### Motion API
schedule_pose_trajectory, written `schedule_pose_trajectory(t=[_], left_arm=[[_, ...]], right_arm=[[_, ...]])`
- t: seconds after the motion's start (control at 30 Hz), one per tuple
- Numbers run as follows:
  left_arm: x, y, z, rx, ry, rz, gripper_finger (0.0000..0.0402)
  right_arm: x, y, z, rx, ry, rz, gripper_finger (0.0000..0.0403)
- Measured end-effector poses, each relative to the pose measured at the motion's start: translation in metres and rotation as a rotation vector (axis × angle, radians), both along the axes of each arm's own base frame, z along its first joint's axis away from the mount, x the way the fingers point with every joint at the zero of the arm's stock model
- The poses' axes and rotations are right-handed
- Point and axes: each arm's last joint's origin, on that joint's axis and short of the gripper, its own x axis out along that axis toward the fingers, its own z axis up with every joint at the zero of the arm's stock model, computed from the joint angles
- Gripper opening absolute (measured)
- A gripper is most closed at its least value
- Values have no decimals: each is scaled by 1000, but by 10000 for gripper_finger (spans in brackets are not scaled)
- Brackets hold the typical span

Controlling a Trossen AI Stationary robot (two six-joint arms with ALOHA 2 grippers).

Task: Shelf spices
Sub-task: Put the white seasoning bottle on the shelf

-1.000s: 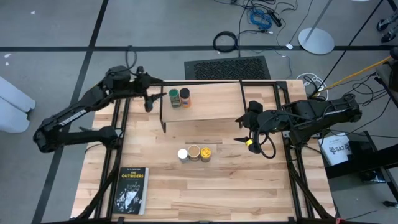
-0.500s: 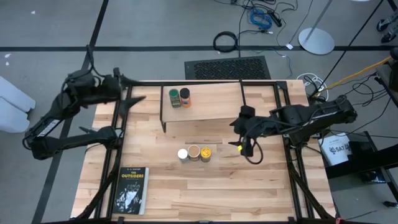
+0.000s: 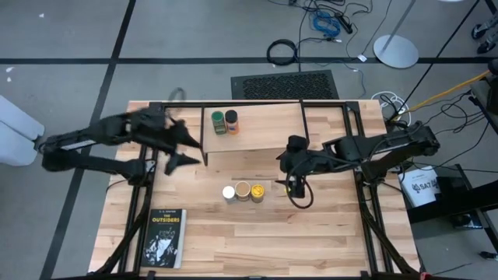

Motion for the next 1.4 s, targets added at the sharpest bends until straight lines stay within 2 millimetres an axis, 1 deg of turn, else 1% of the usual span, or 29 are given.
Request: schedule_pose_trajectory(t=[0.1,0.17,0.3,0.47,0.57,0.67,0.77,0.93,1.03,1.3,1.4], left_arm=[[21,-16,-12,-27,90,-38,286],[32,-29,-20,-15,141,-48,286],[52,-59,-37,28,240,0,286],[69,-95,-64,147,318,111,286],[80,-111,-82,245,346,183,286],[92,-123,-99,322,367,202,287],[104,-129,-112,299,365,221,304],[118,-137,-120,273,312,217,339],[121,-137,-121,275,297,226,342],[129,-130,-133,304,351,234,343],[131,-126,-134,305,358,245,343]], right_arm=[[0,-1,0,-1,3,2,336],[1,-2,0,4,9,20,336],[0,-2,-1,-8,14,33,336],[-1,-3,-2,-14,29,36,336],[-1,-3,-2,-15,32,36,336],[-1,-2,-2,-14,32,37,336],[-1,-2,-2,-4,31,33,336],[-1,-2,-2,16,33,44,336],[-1,-1,-2,25,32,37,336],[-1,-1,-2,34,31,28,336],[-1,0,-2,35,31,31,336]])
